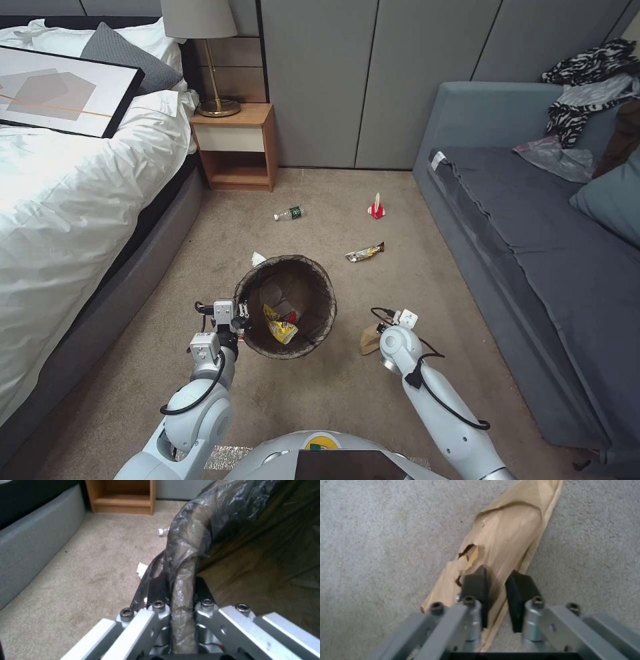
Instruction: Pick up the trash bin, then pick up the garbage from the floor and place it into the trash bin.
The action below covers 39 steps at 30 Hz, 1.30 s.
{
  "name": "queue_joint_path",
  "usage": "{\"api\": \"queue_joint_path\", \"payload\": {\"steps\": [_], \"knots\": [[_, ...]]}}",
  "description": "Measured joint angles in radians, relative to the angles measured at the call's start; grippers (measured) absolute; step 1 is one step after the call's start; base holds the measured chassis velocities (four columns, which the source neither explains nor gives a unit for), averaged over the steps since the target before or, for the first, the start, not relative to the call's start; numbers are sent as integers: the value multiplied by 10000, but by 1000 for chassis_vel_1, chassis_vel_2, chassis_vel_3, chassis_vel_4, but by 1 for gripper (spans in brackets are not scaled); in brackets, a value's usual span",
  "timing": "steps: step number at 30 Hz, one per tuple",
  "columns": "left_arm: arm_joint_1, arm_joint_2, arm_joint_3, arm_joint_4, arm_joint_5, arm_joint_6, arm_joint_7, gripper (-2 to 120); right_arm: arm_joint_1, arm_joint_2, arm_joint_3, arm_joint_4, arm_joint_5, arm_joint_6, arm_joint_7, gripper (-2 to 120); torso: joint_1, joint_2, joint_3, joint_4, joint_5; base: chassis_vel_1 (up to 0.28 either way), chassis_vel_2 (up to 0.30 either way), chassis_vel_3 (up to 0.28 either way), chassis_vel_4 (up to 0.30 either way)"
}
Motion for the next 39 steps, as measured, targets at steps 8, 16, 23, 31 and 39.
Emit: {"api": "queue_joint_path", "payload": {"steps": [8, 16, 23, 31, 39], "knots": [[-17, 25, 11, -33, -34, -4, -5, 2, -14, 6, -2, 14, -56, -9, -3, 0, 0, 0, 0, 0, 0, 0, 0, 0, 0], [-37, 41, -2, -38, -51, -12, -6, 2, -152, -36, -16, 319, -155, -29, 72, 0, 0, 0, 0, 0, 0, 0, 0, 0, 0], [-28, 58, 3, -76, -55, -13, -10, 2, -196, -45, -27, 378, -265, -25, 93, 0, 0, 0, 0, 0, 1, 0, 0, 0, 0], [4, 139, 51, -99, -61, -5, -13, 2, -467, -160, 21, 1534, -533, 85, 355, 0, 0, 0, 0, 0, 0, 0, 0, 0, 0], [6, 329, 307, -48, -18, 35, 13, 2, -591, -353, 134, 3289, -857, 186, 563, 0, 0, 0, 0, 0, 0, 0, 0, 0, 0]]}}
